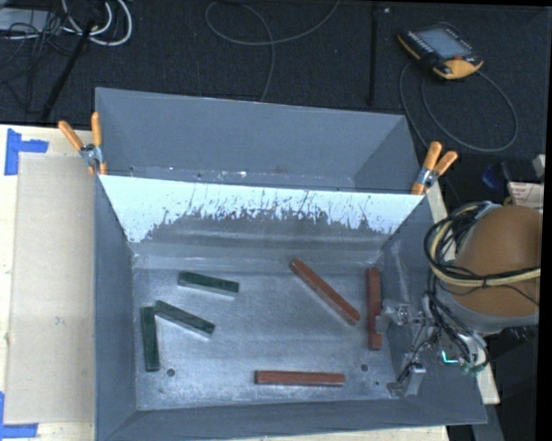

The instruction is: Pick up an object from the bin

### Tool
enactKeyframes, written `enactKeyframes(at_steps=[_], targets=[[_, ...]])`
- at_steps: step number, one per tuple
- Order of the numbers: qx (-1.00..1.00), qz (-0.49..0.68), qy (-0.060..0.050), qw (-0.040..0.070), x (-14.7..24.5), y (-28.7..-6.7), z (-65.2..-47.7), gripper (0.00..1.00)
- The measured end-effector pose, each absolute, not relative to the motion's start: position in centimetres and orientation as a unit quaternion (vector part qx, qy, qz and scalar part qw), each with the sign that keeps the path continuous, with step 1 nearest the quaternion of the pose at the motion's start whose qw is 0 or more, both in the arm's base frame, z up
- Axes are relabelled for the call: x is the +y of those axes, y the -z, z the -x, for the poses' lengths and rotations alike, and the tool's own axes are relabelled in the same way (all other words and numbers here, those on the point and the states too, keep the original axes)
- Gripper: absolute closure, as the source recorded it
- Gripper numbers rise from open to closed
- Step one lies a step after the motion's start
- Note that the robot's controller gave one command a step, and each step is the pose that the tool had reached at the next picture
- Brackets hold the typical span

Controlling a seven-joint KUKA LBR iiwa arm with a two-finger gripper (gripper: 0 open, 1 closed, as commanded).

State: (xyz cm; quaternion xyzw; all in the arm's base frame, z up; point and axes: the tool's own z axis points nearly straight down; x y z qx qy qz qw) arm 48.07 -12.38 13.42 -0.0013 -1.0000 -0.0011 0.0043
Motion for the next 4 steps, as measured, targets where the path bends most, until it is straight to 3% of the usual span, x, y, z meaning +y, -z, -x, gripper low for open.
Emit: enactKeyframes(at_steps=[1,2,3,4], targets=[[-1.000,0.000,0.000,0.001,-12.4,-13.8,-48.3,0.00],[-0.999,-0.052,-0.002,-0.003,-10.2,-11.3,-49.0,0.00],[-0.980,-0.200,0.001,0.001,-6.3,-8.1,-50.3,0.00],[-0.987,-0.160,0.001,0.001,-4.2,-8.1,-48.7,0.00]])
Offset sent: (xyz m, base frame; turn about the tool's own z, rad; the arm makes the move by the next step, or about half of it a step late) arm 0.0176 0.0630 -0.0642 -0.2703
